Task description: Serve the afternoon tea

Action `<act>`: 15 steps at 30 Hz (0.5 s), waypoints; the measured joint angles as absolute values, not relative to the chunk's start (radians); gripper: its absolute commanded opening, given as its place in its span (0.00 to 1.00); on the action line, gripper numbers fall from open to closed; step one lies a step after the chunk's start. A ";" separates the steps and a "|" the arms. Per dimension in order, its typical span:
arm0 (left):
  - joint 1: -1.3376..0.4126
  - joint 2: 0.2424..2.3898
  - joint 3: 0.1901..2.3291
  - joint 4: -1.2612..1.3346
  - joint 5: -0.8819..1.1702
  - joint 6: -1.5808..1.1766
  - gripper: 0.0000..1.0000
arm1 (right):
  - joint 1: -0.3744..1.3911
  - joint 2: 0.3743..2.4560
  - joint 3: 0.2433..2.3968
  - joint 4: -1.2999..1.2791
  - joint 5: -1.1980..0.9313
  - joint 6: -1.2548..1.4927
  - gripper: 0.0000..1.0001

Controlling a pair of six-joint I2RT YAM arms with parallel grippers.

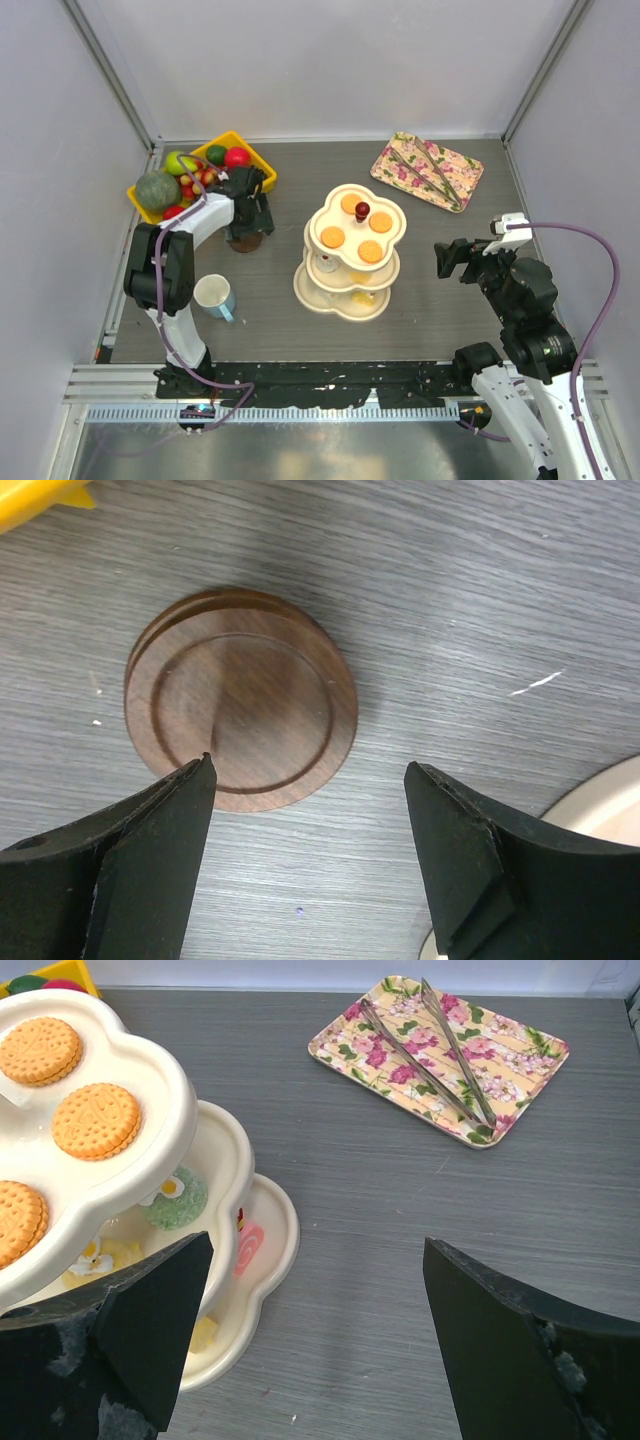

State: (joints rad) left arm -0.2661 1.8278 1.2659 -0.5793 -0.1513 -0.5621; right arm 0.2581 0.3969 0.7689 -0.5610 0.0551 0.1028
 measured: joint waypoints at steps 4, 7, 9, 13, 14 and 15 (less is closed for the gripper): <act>-0.264 1.828 1.275 -0.567 -0.097 -0.557 0.82 | 0.258 0.397 0.769 -0.559 0.055 0.103 0.93; -0.259 1.833 1.279 -0.549 -0.056 -0.561 0.81 | 0.258 0.397 0.768 -0.555 0.055 0.103 0.94; -0.257 1.844 1.279 -0.541 -0.024 -0.567 0.81 | 0.258 0.397 0.768 -0.554 0.055 0.102 0.94; -0.254 1.856 1.270 -0.516 0.018 -0.576 0.79 | 0.258 0.397 0.768 -0.554 0.055 0.102 0.93; -0.253 1.853 1.266 -0.510 0.024 -0.578 0.79 | 0.258 0.397 0.768 -0.554 0.055 0.102 0.94; -0.253 1.848 1.256 -0.496 0.033 -0.583 0.79 | 0.258 0.397 0.768 -0.554 0.055 0.102 0.94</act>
State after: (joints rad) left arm -0.2527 1.8484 1.2564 -0.4957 0.0334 -0.5831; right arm 0.2577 0.3965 0.7685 -0.5541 0.0547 0.1024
